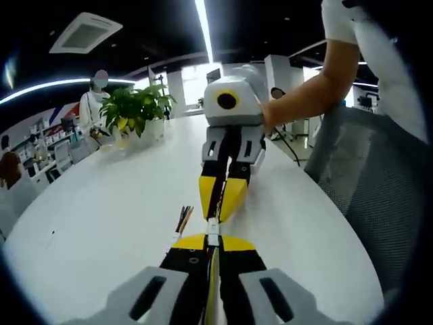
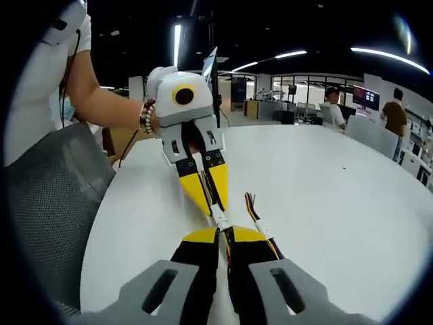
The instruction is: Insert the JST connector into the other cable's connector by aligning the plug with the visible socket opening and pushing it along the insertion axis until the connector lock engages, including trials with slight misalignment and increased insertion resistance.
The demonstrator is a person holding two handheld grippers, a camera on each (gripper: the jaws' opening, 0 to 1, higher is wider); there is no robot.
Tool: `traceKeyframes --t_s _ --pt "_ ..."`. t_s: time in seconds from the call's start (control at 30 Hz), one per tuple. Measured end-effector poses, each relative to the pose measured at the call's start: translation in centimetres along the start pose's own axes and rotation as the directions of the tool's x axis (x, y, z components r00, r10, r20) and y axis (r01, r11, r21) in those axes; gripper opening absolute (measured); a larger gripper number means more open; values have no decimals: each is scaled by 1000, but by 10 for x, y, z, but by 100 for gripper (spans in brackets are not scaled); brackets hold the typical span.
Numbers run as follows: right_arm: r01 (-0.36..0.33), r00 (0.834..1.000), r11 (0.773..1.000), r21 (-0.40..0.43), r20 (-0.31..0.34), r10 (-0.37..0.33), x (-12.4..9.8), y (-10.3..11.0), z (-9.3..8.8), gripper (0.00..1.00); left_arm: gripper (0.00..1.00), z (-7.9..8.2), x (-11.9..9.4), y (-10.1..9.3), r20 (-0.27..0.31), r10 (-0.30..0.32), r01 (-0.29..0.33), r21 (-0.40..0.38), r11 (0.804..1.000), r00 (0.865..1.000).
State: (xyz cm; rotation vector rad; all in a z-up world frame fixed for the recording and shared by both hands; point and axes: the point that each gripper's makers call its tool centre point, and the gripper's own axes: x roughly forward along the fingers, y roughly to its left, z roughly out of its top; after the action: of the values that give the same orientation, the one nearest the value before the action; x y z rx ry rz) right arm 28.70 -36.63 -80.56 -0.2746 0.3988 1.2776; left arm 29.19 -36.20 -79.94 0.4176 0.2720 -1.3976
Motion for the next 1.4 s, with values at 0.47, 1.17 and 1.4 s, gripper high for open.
traceKeyframes --t_s 0.47,1.17,1.4 --pt "4 1000 999 42 -3 -4 2 0 0 2 0 0 1 1 4 -1 1 -22 1000 1000" --pt "42 998 999 3 -43 -42 10 -16 -26 3 0 -23 22 9 -60 -10 7 -40 999 998" --pt "53 997 999 6 -62 -53 16 -25 -34 3 0 -33 28 15 -97 -14 9 -57 998 995"
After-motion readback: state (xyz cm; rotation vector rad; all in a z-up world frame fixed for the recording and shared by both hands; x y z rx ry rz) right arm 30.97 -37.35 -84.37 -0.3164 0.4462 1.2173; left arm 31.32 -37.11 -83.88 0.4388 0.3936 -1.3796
